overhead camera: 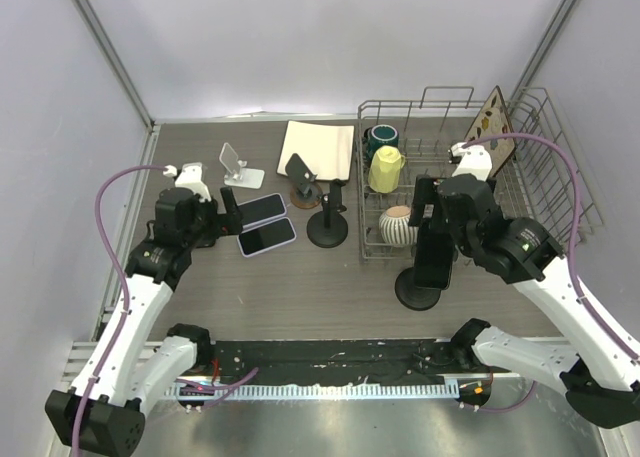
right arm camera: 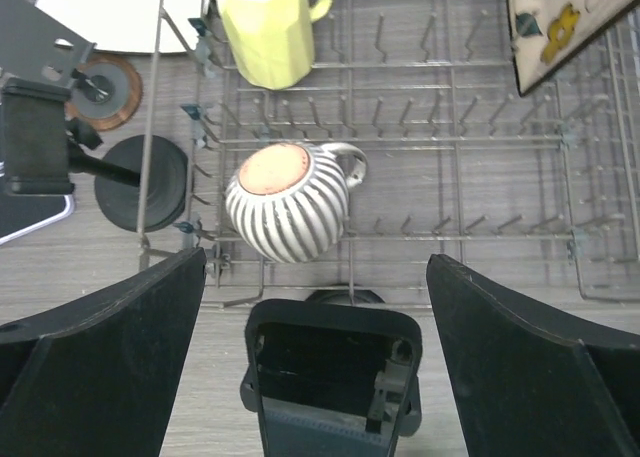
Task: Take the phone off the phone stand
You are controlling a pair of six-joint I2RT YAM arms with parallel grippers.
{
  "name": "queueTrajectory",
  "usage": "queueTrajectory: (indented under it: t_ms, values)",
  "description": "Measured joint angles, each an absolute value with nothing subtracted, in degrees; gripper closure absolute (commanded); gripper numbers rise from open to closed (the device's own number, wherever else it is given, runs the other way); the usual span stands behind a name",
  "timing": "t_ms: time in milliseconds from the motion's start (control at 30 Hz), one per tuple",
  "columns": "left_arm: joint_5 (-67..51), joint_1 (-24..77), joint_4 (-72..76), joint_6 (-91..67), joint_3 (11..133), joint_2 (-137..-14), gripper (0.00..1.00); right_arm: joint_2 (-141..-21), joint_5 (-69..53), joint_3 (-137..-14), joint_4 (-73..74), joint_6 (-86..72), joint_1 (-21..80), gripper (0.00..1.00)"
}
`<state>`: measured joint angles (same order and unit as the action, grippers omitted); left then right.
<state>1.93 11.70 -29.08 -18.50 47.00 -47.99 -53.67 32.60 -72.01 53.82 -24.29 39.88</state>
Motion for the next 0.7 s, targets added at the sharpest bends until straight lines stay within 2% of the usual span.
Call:
queueTrajectory:
  t_ms: [267, 533, 700]
  values:
    - [3.64, 12.80, -30.39, -17.10, 47.00, -48.05, 0.00, -54.41, 36.07, -72.10, 59.02, -28.45, 39.86, 0.02]
    - [3.88, 13.23, -30.76, -16.45, 47.00, -48.95, 0.00, -54.15, 32.51, -68.25, 58.43, -30.41, 39.77, 0.02]
    - [3.88, 13.32, -30.76, -16.25, 47.00, -48.95, 0.00, -54.39, 31.79, -67.37, 58.87, -31.27, 39.72, 0.09]
